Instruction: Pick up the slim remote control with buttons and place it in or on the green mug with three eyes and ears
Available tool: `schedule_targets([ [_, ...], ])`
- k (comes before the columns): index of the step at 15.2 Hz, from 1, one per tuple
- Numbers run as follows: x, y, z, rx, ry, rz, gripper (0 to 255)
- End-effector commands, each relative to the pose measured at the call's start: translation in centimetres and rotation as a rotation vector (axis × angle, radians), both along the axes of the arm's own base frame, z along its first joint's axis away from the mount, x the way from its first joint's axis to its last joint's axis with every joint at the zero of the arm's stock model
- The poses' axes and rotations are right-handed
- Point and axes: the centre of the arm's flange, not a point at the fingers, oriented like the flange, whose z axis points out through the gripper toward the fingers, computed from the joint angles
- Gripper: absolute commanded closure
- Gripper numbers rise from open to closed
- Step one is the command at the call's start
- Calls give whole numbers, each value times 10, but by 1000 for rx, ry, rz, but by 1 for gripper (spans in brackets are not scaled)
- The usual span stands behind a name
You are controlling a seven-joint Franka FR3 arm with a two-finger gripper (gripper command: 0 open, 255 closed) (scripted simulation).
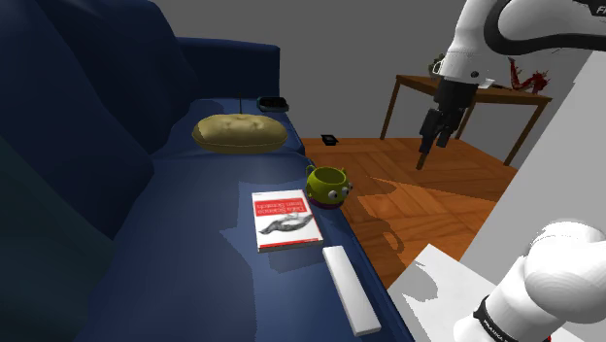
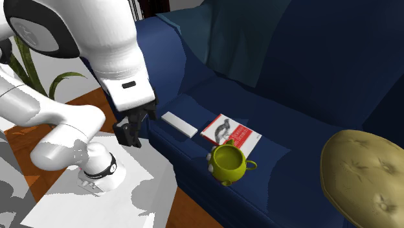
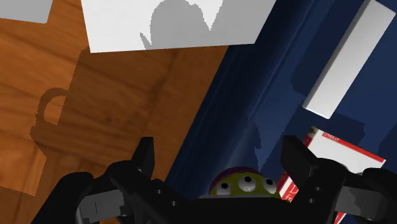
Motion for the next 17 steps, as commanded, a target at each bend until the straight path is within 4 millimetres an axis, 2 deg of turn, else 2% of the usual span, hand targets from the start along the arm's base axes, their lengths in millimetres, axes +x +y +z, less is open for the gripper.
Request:
schedule_targets([
  [1,0,0,0,0,0,0,0],
  [17,-25,165,-132,-11,-9,-145,0],
])
